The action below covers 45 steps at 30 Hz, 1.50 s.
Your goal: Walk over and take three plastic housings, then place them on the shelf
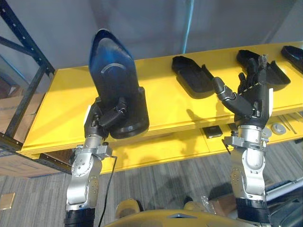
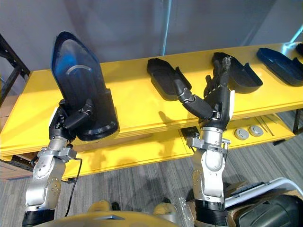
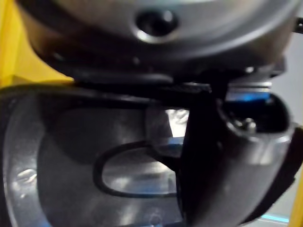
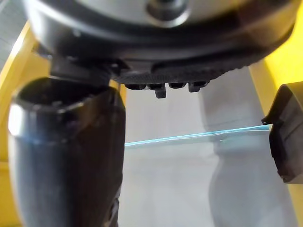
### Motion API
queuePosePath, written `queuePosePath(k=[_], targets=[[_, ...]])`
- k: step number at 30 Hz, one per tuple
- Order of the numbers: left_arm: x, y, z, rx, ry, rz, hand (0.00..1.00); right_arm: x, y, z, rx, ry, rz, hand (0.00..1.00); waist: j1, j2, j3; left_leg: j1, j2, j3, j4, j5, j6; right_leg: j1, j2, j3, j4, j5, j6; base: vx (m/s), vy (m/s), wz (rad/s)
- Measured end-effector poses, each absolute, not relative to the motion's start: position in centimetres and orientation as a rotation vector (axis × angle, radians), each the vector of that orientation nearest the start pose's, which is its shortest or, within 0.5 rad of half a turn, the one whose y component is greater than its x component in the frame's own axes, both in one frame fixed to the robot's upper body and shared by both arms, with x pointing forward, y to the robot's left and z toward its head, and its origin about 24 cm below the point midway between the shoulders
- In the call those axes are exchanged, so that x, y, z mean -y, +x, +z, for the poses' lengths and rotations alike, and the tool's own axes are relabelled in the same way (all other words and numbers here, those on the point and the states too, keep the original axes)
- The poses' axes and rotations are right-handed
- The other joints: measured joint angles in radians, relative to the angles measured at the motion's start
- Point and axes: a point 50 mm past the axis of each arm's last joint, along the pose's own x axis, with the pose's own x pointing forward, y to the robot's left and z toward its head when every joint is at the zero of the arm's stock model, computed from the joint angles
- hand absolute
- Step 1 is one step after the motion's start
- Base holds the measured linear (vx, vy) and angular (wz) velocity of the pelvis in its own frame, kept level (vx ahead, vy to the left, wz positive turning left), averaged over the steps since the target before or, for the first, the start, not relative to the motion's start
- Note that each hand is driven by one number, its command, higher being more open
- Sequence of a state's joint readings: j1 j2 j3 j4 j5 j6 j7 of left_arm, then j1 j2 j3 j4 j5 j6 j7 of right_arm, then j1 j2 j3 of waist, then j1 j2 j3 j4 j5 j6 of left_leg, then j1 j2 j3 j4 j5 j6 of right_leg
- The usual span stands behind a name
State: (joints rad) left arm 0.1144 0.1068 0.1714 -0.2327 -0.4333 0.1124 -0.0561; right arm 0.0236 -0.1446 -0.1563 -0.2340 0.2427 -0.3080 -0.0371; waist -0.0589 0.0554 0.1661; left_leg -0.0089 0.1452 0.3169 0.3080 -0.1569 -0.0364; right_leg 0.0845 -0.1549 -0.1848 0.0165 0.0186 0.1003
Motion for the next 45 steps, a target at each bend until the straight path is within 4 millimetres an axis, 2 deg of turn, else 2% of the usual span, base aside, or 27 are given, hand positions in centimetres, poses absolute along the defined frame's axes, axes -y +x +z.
queuePosePath(k=[5, 7, 12, 15, 17, 21, 24, 30, 33, 36, 40, 43, 45], targets=[[-22.3, 22.8, 5.6, -0.019, -0.391, 0.147, 0.0, 20.8, 22.5, 13.8, 0.591, 0.067, -0.111, 1.0, -0.005, 0.004, -0.004, 0.09, -0.033, 0.072, -0.142, 0.047, -0.015, -0.015, -0.002, 0.084, -0.009, 0.009, -0.001, -0.01, -0.005, -0.42], [-22.4, 23.1, 5.2, -0.043, -0.395, 0.158, 0.0, 20.5, 22.0, 14.0, 0.603, 0.08, -0.079, 1.0, -0.007, 0.001, -0.014, 0.093, -0.033, 0.087, -0.154, 0.052, -0.018, -0.015, 0.0, 0.094, -0.024, 0.025, 0.009, 0.07, 0.005, -0.21], [-23.4, 25.8, 4.9, -0.097, -0.36, 0.161, 0.0, 18.2, 22.1, 13.8, 0.593, 0.133, 0.082, 1.0, -0.028, 0.0, -0.016, 0.114, -0.032, 0.116, -0.175, 0.055, -0.02, -0.012, 0.004, 0.112, -0.03, 0.037, 0.012, 0.03, -0.001, -0.15], [-24.4, 27.9, 5.7, -0.097, -0.391, 0.139, 0.0, 16.4, 22.2, 13.4, 0.553, 0.181, 0.208, 1.0, -0.035, 0.002, -0.021, 0.124, -0.031, 0.131, -0.19, 0.057, -0.02, -0.016, 0.003, 0.125, -0.03, 0.037, 0.012, -0.01, -0.008, -0.12], [-25.0, 28.3, 6.0, -0.093, -0.39, 0.14, 0.0, 15.6, 22.1, 12.9, 0.516, 0.187, 0.255, 1.0, -0.038, 0.007, -0.028, 0.124, -0.031, 0.14, -0.194, 0.057, -0.02, -0.023, 0.003, 0.132, -0.03, 0.037, 0.013, -0.02, -0.008, -0.09], [-26.7, 28.3, 5.3, -0.135, -0.413, 0.179, 0.0, 14.1, 21.4, 11.3, 0.42, 0.21, 0.33, 1.0, -0.056, 0.024, -0.04, 0.126, -0.033, 0.151, -0.208, 0.062, -0.021, -0.032, 0.003, 0.136, -0.03, 0.037, 0.013, -0.01, -0.012, -0.04], [-27.0, 28.1, 3.5, -0.232, -0.429, 0.203, 0.0, 13.4, 21.1, 10.8, 0.384, 0.2, 0.378, 1.0, -0.057, 0.035, -0.046, 0.126, -0.031, 0.154, -0.211, 0.064, -0.022, -0.033, 0.004, 0.137, -0.03, 0.037, 0.013, -0.02, -0.016, -0.02], [-27.3, 28.0, 2.8, -0.269, -0.425, 0.217, 0.0, 12.7, 21.1, 10.4, 0.335, 0.195, 0.388, 1.0, -0.058, 0.045, -0.053, 0.12, -0.029, 0.158, -0.215, 0.071, -0.024, -0.049, 0.006, 0.142, -0.021, 0.037, 0.013, -0.05, -0.023, -0.02], [-27.4, 28.1, 2.8, -0.279, -0.431, 0.228, 0.0, 13.2, 21.1, 8.1, 0.178, 0.058, 0.269, 1.0, -0.059, 0.052, -0.058, 0.108, -0.031, 0.169, -0.224, 0.078, -0.026, -0.071, 0.007, 0.148, -0.013, 0.036, 0.012, -0.06, -0.015, -0.03], [-27.8, 28.3, 3.2, -0.282, -0.421, 0.23, 0.0, 15.7, 19.5, 3.3, -0.037, -0.101, 0.104, 1.0, -0.061, 0.055, -0.057, 0.094, -0.028, 0.169, -0.226, 0.084, -0.028, -0.089, 0.009, 0.148, -0.003, 0.035, 0.01, -0.01, -0.008, 0.01], [-29.5, 28.0, 3.9, -0.307, -0.372, 0.247, 0.0, 17.7, 17.8, 2.3, -0.084, -0.181, 0.038, 1.0, -0.085, 0.051, -0.052, 0.088, -0.023, 0.178, -0.224, 0.084, -0.029, -0.103, 0.014, 0.158, 0.003, 0.035, 0.01, -0.02, -0.019, -0.07], [-31.1, 27.9, 5.0, -0.298, -0.325, 0.262, 0.0, 19.0, 16.6, 1.3, -0.119, -0.196, -0.004, 1.0, -0.102, 0.032, -0.029, 0.084, -0.012, 0.192, -0.22, 0.08, -0.037, -0.114, 0.018, 0.167, 0.017, 0.03, 0.003, -0.07, -0.018, -0.12], [-32.0, 28.4, 6.2, -0.273, -0.302, 0.258, 0.0, 19.5, 15.6, -0.7, -0.203, -0.205, 0.002, 1.0, -0.108, 0.016, -0.01, 0.07, -0.005, 0.191, -0.215, 0.079, -0.04, -0.131, 0.022, 0.166, 0.028, 0.026, -0.003, -0.06, -0.035, 0.02]])
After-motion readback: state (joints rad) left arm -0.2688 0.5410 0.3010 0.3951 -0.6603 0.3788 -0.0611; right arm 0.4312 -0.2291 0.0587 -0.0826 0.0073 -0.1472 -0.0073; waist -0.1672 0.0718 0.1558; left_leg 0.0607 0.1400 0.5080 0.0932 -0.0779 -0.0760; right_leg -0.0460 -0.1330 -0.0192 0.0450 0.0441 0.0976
